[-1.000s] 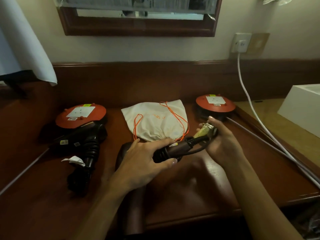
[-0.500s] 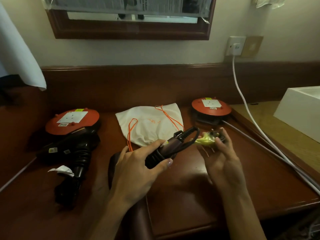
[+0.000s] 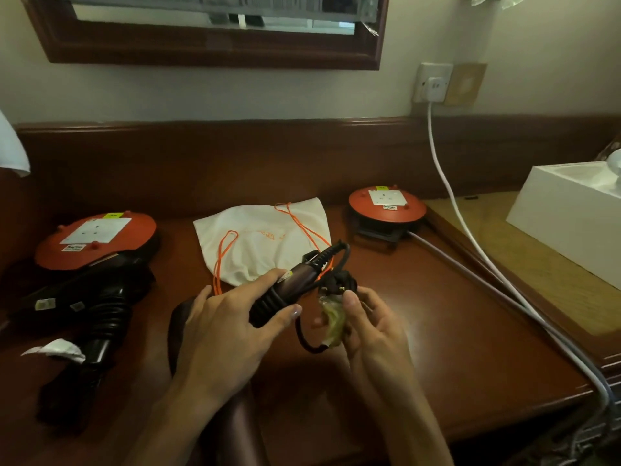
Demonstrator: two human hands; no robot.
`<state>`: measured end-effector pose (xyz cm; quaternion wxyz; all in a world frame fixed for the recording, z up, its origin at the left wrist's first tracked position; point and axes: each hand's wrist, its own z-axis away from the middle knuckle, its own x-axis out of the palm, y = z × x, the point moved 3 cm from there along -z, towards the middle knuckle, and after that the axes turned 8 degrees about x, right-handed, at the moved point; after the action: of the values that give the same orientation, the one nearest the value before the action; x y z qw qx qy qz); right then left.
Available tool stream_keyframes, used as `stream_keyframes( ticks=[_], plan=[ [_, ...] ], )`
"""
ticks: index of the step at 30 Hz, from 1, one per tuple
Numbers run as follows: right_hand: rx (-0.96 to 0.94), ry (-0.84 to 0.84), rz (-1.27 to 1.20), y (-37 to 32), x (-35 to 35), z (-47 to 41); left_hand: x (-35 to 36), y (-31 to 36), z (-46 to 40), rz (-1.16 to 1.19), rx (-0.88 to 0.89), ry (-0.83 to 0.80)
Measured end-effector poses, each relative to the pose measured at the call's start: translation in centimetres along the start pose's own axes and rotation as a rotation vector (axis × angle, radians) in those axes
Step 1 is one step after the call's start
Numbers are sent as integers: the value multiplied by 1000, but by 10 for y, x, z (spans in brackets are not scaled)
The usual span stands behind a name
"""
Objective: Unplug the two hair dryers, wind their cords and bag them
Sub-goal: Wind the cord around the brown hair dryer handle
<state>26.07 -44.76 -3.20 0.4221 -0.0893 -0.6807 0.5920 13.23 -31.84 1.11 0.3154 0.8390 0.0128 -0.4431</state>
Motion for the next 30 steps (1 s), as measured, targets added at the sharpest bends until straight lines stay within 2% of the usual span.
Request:
stream_keyframes(
  ticks=[6, 16, 20, 24, 30],
  plan=[
    [17, 47, -206, 3, 10, 1, 3, 1, 1, -38, 34, 9],
    [-59, 159, -180, -2, 13, 7, 7, 5, 6, -153, 91, 49],
    [-21, 72, -294, 7, 7, 6, 0, 0, 3, -78, 93, 71],
    [-22, -54, -337, 11, 5, 4, -2, -7, 1, 2, 54, -24],
    [6, -179, -369, 11, 3, -7, 0, -14, -2, 24, 65, -75]
  ],
)
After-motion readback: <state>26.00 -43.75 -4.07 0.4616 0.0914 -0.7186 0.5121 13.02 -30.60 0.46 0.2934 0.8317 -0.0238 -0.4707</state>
